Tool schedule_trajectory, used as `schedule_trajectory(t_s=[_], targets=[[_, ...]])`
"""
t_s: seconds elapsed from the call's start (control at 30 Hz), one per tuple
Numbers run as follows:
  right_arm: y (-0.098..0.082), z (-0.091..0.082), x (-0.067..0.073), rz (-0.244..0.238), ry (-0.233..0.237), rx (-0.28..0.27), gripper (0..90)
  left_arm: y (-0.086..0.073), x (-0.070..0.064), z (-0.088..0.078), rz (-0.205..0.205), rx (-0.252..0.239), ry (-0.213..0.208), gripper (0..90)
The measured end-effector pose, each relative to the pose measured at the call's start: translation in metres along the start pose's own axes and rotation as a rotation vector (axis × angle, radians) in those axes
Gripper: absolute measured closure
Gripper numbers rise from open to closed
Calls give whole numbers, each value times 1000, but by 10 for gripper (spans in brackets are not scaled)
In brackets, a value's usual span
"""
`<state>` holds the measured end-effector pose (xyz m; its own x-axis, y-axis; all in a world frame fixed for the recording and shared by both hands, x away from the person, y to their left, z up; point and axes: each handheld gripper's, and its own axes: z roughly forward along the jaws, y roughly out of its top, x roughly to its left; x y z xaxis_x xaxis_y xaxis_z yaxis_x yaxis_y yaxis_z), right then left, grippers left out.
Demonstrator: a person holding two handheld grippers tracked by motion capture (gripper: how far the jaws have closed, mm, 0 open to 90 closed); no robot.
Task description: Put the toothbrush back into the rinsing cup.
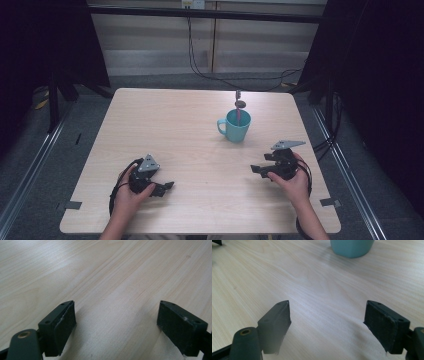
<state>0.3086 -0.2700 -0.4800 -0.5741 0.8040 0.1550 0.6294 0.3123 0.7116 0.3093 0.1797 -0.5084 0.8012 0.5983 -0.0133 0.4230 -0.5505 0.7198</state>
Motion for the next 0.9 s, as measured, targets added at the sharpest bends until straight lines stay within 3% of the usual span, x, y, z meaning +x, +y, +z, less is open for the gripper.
schedule_trajectory(t_s=[0.37, 0.53, 0.7, 0.9], targets=[[-28, 6, 0, 1, -26, -4, 199, 0, 0, 0, -2, -3, 0, 151], [-32, 7, 0, -1, -31, -13, 193, 0, 0, 0, -2, -3, 0, 151], [-36, 9, 3, -56, -59, -26, 186, 0, 0, 0, -3, -3, 2, 151], [-37, 10, 8, -113, -71, -1, 140, 0, -1, 0, -3, -4, 3, 150]])
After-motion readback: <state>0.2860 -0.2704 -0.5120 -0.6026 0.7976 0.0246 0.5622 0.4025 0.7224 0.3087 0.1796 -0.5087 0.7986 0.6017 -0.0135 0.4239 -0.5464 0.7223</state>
